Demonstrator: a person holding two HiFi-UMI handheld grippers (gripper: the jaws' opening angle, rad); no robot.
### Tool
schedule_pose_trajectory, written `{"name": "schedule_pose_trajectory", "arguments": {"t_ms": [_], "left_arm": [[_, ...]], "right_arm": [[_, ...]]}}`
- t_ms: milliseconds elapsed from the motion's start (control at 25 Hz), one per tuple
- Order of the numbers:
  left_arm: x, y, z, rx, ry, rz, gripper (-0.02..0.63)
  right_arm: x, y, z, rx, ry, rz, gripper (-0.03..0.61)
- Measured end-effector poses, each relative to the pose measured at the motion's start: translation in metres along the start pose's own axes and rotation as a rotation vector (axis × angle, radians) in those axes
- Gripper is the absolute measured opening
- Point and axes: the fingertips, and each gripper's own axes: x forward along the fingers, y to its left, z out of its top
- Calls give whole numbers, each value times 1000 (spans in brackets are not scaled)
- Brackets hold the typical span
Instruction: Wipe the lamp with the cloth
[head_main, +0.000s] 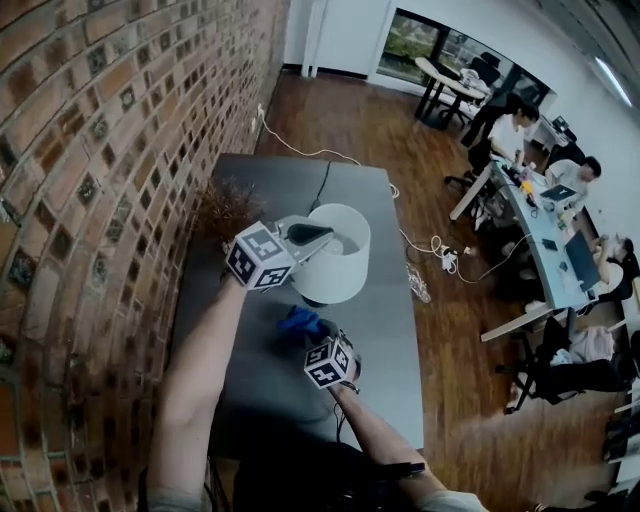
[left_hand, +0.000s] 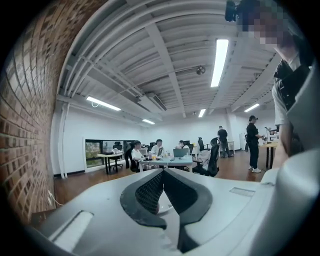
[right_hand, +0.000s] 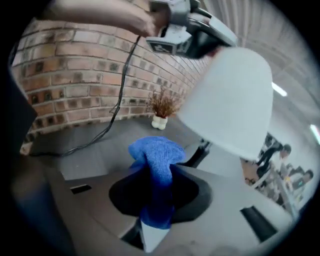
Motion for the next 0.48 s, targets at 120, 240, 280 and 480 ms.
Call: {"name": "schedule_pose_trajectory", "arguments": {"t_ms": [120, 240, 280, 480], "left_arm": [[-2, -11, 9, -24, -47, -67, 0], [-8, 5, 30, -125, -103, -112, 0], [-8, 10, 38, -134, -91, -115, 0], [15, -48, 115, 87, -26, -175, 0]], "right_arm": [[-26, -3, -17, 73, -16, 38, 97], [-68, -23, 34, 40, -152, -9, 97], [-83, -33, 64, 38, -227, -38, 97], [-128, -96, 191, 164, -576, -227, 97]]}}
